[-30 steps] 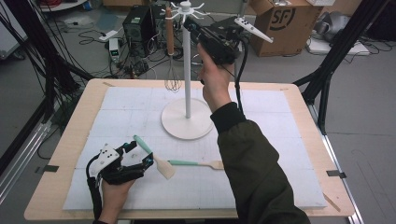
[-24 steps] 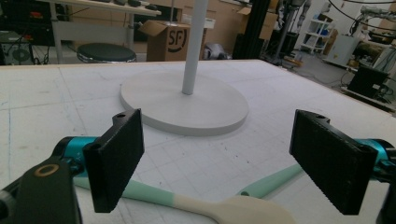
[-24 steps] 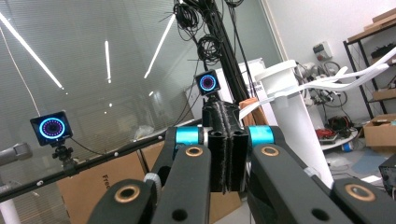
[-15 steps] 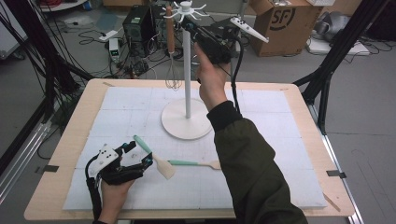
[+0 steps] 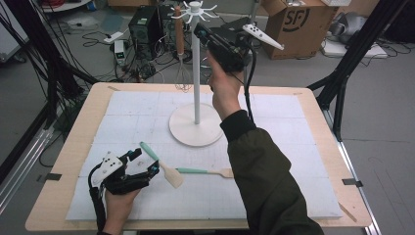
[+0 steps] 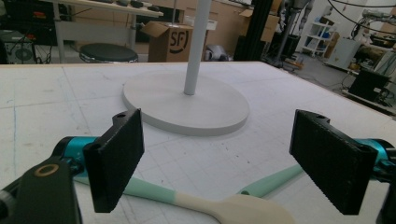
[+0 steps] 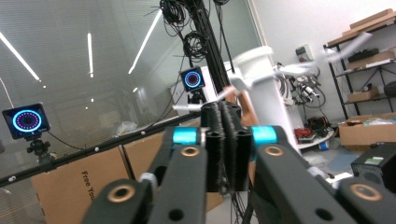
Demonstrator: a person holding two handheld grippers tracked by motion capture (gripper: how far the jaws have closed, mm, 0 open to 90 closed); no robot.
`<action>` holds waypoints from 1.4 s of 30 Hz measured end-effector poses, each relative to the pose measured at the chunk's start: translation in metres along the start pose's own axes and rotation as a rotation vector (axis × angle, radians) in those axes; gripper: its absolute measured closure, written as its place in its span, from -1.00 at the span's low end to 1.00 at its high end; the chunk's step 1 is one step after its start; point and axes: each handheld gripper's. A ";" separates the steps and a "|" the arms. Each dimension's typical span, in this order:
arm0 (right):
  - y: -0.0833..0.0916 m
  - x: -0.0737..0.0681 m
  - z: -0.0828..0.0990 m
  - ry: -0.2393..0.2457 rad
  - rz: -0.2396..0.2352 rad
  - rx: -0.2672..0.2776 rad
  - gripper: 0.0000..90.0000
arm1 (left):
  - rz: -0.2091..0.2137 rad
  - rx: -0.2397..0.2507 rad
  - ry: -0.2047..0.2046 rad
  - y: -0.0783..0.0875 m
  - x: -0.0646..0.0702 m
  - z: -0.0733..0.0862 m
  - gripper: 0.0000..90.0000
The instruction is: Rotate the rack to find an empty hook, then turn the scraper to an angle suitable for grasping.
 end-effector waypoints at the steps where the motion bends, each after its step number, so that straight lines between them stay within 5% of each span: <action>1: 0.003 0.002 0.001 -0.002 0.003 -0.003 0.80 | -0.002 0.003 -0.002 0.000 0.000 0.000 -0.59; 6: 0.017 0.007 0.001 -0.011 0.029 -0.033 0.15 | 0.003 -0.005 -0.002 -0.002 0.002 0.001 -0.59; 15: 0.044 0.018 0.005 0.010 0.044 -0.091 -0.38 | 0.010 -0.013 -0.003 -0.004 0.004 0.001 -0.60; 23: 0.067 0.020 0.013 0.022 0.058 -0.124 -0.46 | 0.005 -0.008 -0.010 -0.003 0.005 0.001 -0.60; 31: 0.099 0.018 0.023 0.095 0.106 -0.182 -0.65 | 0.003 -0.016 -0.022 -0.003 0.008 0.000 -0.60; 42: 0.132 0.025 0.038 0.082 0.139 -0.208 -0.65 | 0.008 -0.018 -0.047 -0.004 0.014 0.000 -0.60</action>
Point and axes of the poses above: each handheld gripper's, and its own axes: y roughly backward along the jaws, z roughly out of its underside, x roughly to its right, and after that the axes turned 6 degrees about y, right-handed
